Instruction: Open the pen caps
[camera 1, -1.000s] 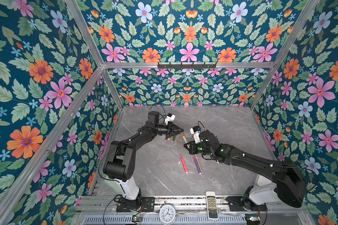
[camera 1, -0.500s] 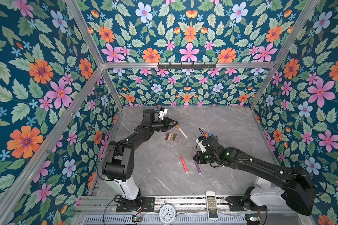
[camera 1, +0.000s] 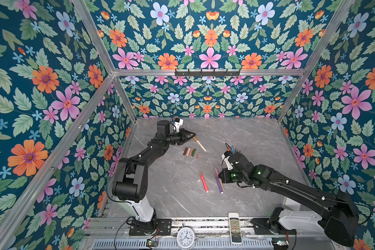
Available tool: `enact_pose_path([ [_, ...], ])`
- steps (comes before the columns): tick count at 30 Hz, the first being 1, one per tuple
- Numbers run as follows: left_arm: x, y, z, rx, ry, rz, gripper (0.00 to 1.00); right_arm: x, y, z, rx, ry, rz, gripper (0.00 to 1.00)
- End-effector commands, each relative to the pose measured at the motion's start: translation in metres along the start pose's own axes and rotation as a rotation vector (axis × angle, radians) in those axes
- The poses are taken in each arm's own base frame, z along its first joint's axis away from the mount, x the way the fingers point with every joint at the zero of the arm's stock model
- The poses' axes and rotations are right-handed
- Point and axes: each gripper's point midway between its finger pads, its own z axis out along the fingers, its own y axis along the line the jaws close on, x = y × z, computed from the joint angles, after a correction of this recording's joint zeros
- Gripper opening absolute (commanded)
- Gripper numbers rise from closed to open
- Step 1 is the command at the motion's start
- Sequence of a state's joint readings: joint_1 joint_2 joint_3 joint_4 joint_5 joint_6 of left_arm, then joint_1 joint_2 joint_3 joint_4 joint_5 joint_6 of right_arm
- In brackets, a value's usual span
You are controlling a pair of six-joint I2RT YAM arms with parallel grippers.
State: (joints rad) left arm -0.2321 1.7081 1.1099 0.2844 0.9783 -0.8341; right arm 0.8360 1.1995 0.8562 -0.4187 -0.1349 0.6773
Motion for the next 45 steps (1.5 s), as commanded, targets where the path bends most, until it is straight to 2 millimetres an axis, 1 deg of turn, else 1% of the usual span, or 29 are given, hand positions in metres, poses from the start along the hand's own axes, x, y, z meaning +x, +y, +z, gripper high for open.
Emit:
enact_pose_path([
  [1,-0.004,-0.007,-0.001,0.018,-0.012,0.044,0.00,-0.002,-0.006,-0.004,0.028,-0.011,-0.006,0.00],
  [2,-0.004,-0.008,-0.001,0.020,-0.010,0.045,0.00,-0.003,-0.006,-0.005,0.026,-0.010,-0.010,0.00],
  [3,-0.004,-0.008,-0.001,0.022,-0.010,0.046,0.00,-0.004,-0.006,-0.007,0.024,-0.008,-0.017,0.06],
  [4,-0.003,-0.008,-0.001,0.024,-0.006,0.046,0.00,-0.006,-0.006,-0.008,0.018,-0.007,-0.025,0.16],
  [6,-0.001,-0.009,0.002,0.038,0.007,0.038,0.00,-0.013,-0.005,-0.010,-0.021,0.012,-0.034,0.38],
  [9,0.004,-0.014,0.007,0.064,0.024,0.032,0.00,-0.032,-0.009,-0.014,-0.057,0.022,-0.040,0.55],
  [11,0.012,-0.020,0.014,0.080,0.053,0.040,0.00,-0.049,-0.010,-0.017,-0.082,0.006,-0.059,0.62],
  [13,0.026,-0.028,0.024,0.112,0.102,0.046,0.00,-0.066,-0.004,-0.019,-0.110,-0.004,-0.098,0.66],
  [15,0.041,-0.040,0.034,0.155,0.146,0.054,0.00,-0.080,0.003,-0.018,-0.125,0.001,-0.156,0.68],
  [18,0.061,-0.055,0.046,0.212,0.204,0.061,0.00,-0.094,0.011,-0.014,-0.131,0.016,-0.202,0.68],
  [21,0.069,-0.064,0.049,0.239,0.226,0.068,0.00,-0.103,0.016,-0.009,-0.139,0.027,-0.199,0.66],
  [23,0.071,-0.069,0.049,0.248,0.231,0.077,0.00,-0.106,0.017,-0.005,-0.142,0.029,-0.186,0.62],
  [25,0.071,-0.069,0.049,0.248,0.230,0.078,0.00,-0.108,0.019,-0.003,-0.150,0.025,-0.177,0.53],
  [27,0.070,-0.071,0.048,0.250,0.229,0.079,0.00,-0.108,0.019,-0.001,-0.160,0.022,-0.162,0.38],
  [29,0.069,-0.072,0.047,0.250,0.222,0.084,0.00,-0.106,0.019,0.002,-0.166,0.031,-0.149,0.28],
  [31,0.068,-0.074,0.046,0.252,0.219,0.087,0.00,-0.103,0.018,0.004,-0.173,0.038,-0.140,0.22],
  [35,0.068,-0.075,0.046,0.253,0.218,0.090,0.00,-0.102,0.018,0.003,-0.176,0.030,-0.118,0.01],
  [38,0.068,-0.075,0.046,0.250,0.216,0.088,0.00,-0.102,0.018,0.002,-0.179,0.022,-0.101,0.00],
  [39,0.067,-0.075,0.046,0.248,0.213,0.092,0.04,-0.103,0.018,0.001,-0.182,0.018,-0.095,0.00],
  [40,0.066,-0.075,0.045,0.245,0.209,0.096,0.10,-0.103,0.019,0.001,-0.185,0.016,-0.091,0.00],
  [41,0.066,-0.073,0.045,0.234,0.208,0.099,0.19,-0.103,0.020,0.000,-0.189,0.012,-0.087,0.00],
  [43,0.065,-0.069,0.045,0.194,0.200,0.118,0.34,-0.104,0.021,-0.004,-0.196,-0.004,-0.073,0.00],
  [45,0.064,-0.060,0.045,0.128,0.194,0.143,0.42,-0.105,0.019,-0.008,-0.182,-0.025,-0.047,0.00],
])
